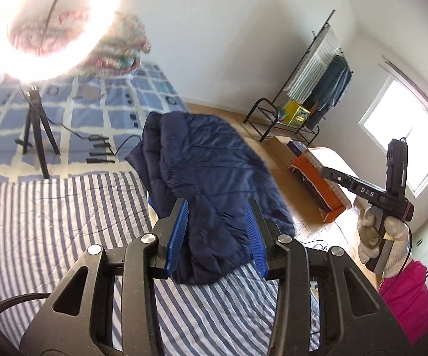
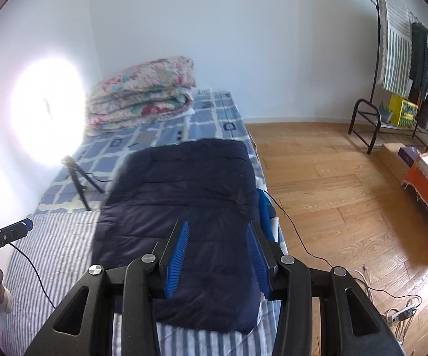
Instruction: Fold large clothes
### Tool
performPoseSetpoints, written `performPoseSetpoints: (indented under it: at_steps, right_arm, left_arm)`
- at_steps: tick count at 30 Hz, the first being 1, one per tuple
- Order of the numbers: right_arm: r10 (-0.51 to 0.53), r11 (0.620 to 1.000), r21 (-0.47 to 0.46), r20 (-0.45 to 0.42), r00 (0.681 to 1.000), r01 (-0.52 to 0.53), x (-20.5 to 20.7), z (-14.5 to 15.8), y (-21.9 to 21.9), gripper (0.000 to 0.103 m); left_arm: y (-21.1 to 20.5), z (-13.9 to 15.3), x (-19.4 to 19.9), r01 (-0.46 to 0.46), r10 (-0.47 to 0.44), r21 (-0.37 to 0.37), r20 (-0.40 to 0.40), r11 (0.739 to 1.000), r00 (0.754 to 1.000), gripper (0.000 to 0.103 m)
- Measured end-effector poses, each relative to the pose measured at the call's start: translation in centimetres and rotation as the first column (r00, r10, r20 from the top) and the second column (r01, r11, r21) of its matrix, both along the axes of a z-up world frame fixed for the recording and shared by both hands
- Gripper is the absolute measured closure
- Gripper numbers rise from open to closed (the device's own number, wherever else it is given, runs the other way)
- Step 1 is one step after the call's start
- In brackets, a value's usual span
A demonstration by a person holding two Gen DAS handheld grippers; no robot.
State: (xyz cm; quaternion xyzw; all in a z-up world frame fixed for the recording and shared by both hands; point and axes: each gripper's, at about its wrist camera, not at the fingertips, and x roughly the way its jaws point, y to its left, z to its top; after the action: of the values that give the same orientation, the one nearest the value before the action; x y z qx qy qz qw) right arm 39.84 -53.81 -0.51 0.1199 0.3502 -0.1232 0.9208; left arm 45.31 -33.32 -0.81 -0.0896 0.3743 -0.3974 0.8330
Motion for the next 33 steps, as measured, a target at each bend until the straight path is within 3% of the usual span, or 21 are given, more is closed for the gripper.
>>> performPoseSetpoints:
  at_steps: [6,13,22,33]
  right_arm:
    - [0.048,0.998,-0.044,0.043,0.998,-0.046,-4.4,4.5,5.2,0.061]
    - [0.084,0.994,-0.08,0.069,0.994,-0.078,-10.2,7.1,11.2,0.06]
    - [0.089,0.992,-0.097,0.09,0.992,-0.08,-18.6,6.5,17.3,0.048]
    - [0.073,0.99,-0.131,0.121,0.99,-0.057,-24.2,3.8,21.9,0.033]
  left_arm:
    - [2.1,3.8,-6.2,-0.004,0.002,0.027,0.084,1.0,0.996,0.062]
    - [4.4,6.0,-13.9,-0.025,0.013,0.078,0.153,0.997,0.988,0.063]
    - [7.9,4.5,-23.2,-0.077,0.046,0.14,0.216,0.987,0.975,0.063]
    - [11.2,2.4,-29.9,-0.144,0.086,0.192,0.282,0.971,0.956,0.062]
